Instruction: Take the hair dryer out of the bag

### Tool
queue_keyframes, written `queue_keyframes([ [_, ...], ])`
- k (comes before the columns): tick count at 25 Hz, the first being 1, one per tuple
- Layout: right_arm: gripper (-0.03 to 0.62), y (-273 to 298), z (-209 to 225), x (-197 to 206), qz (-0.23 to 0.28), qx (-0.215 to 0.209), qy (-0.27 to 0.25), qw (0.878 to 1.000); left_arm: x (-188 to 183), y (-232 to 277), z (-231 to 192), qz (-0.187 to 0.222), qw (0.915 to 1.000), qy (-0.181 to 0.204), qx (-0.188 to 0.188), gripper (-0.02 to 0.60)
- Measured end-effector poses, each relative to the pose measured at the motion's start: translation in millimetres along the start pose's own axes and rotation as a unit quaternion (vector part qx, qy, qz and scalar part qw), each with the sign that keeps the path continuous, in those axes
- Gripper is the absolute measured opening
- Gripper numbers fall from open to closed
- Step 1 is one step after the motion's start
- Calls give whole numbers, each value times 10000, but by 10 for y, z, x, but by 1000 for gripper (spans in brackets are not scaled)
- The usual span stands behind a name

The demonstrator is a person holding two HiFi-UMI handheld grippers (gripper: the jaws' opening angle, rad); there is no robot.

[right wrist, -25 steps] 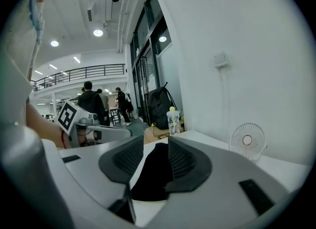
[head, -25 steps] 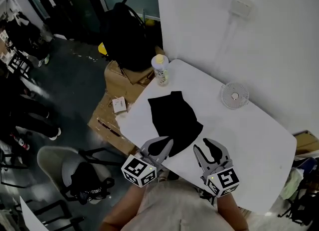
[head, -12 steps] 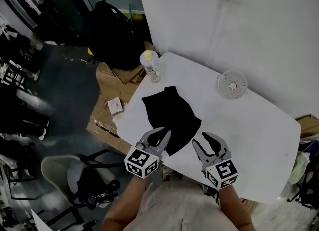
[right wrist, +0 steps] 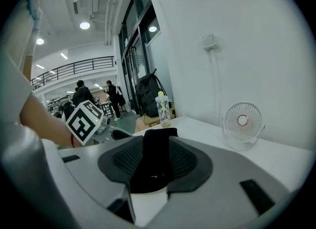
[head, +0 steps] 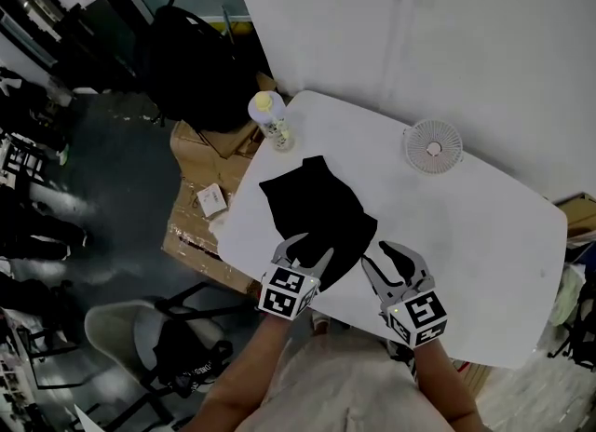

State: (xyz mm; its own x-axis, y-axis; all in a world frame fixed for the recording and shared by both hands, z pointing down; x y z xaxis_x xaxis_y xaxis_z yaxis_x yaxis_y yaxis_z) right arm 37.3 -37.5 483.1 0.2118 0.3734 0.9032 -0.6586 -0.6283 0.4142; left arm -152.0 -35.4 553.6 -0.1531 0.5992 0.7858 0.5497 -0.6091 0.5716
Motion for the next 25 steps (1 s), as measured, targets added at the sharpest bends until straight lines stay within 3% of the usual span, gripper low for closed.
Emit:
queue_keyframes([
  [3, 170, 12, 16, 32, -46, 33, 33, 10000, 55, 153, -37, -413, 9990, -4, -148, 198],
  [8, 173, 26, 36, 93, -151, 51, 83, 9998, 94, 308, -120, -768, 9965, -85, -315, 196],
  [10, 176, 37, 45, 131, -220, 36, 122, 9997, 80, 325, -156, -766, 9964, -191, -303, 175],
  [13, 181, 59, 49, 180, -308, 1, 170, 9994, 34, 317, -206, -808, 9958, -315, -285, 22],
  [19, 183, 125, 31, 194, -363, -84, 157, 9992, -144, 246, -332, -630, 9952, -730, -168, 17],
  [25, 193, 252, -21, 269, -554, -178, -16, 9983, -229, 227, -498, -510, 9893, -1363, -117, 17],
])
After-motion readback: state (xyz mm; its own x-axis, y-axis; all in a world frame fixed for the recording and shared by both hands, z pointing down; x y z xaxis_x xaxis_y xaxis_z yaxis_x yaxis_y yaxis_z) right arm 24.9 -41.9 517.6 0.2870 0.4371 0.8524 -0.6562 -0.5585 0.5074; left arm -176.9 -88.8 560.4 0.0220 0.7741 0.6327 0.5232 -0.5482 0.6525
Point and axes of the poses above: the fingertips, and each gripper's own axes: y forward along the fingers, z to its right, x out of its underside, the point moved 8 cm from there along -y, backward along the fingers, and after that the axes turned 6 degrees about x, right-handed, at the moved point
